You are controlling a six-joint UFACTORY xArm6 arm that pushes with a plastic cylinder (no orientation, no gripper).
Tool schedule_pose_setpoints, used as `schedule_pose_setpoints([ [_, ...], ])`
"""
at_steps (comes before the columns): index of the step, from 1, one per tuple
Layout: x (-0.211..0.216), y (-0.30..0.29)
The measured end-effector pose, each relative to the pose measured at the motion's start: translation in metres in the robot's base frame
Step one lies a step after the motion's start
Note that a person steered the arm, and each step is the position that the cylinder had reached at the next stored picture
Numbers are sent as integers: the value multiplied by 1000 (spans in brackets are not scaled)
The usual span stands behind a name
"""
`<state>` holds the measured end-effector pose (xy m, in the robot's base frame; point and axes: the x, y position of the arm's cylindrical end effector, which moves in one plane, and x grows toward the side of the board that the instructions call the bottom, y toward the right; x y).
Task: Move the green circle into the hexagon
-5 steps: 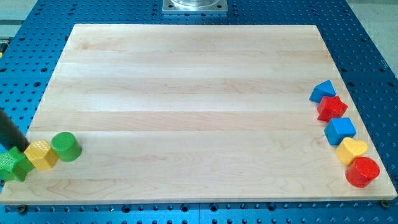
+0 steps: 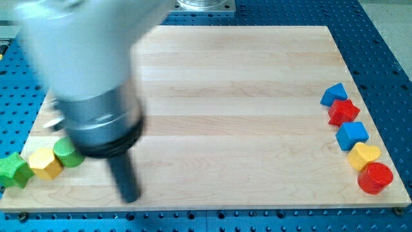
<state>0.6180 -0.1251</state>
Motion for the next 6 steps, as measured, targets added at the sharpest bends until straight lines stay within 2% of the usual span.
schedule_pose_setpoints([
  [1,1,-14],
  [3,-2,-177],
  [6,-26,-177],
])
